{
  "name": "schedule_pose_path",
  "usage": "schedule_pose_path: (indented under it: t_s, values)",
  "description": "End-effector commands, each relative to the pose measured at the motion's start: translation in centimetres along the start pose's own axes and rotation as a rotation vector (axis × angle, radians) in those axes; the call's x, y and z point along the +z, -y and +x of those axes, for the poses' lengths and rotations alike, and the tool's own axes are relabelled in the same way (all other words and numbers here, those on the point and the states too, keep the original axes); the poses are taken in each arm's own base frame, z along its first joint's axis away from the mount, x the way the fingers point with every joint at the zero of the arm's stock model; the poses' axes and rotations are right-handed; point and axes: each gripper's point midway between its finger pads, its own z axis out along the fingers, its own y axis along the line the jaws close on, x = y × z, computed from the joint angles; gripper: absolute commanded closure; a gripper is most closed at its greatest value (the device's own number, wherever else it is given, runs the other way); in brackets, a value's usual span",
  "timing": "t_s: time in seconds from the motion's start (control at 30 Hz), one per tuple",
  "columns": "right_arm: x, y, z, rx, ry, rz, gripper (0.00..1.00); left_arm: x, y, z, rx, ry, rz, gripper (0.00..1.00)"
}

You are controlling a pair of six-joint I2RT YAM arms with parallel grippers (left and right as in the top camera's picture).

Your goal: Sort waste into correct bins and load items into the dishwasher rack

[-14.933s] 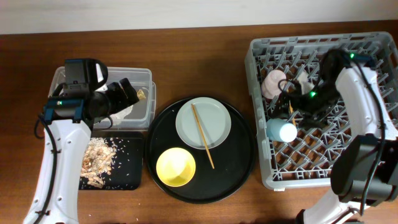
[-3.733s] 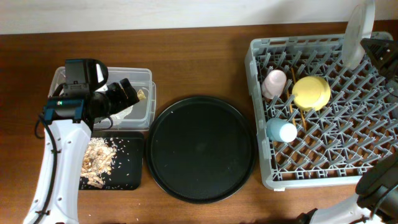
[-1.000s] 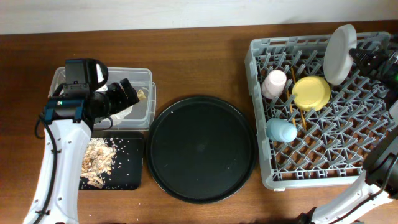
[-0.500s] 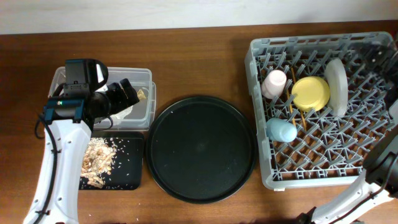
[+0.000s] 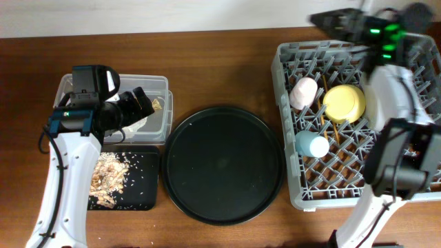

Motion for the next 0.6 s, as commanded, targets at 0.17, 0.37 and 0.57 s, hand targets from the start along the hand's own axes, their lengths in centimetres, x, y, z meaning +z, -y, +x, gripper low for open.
schedule_pose_path:
  t_s: [0.17,0.37,0.57]
  values:
    - [5.9,7.6,-3.4,-0.095,0.321,0.449,0.38,0.1,-0.1,0.1,-0.008,-0.002,-0.007,0.01]
    - [2.3,11.2,3.2,-0.233,-0.016,0.833,0.28,0.1,-0.1,0.1,-0.008,-0.002,-0.007,0.01]
    - [-5.7,-1.0,5.8,-0.290,-0.258,1.171,0.01,0.1,-0.1,0.1,-0.008,-0.003,-0.008,0.01]
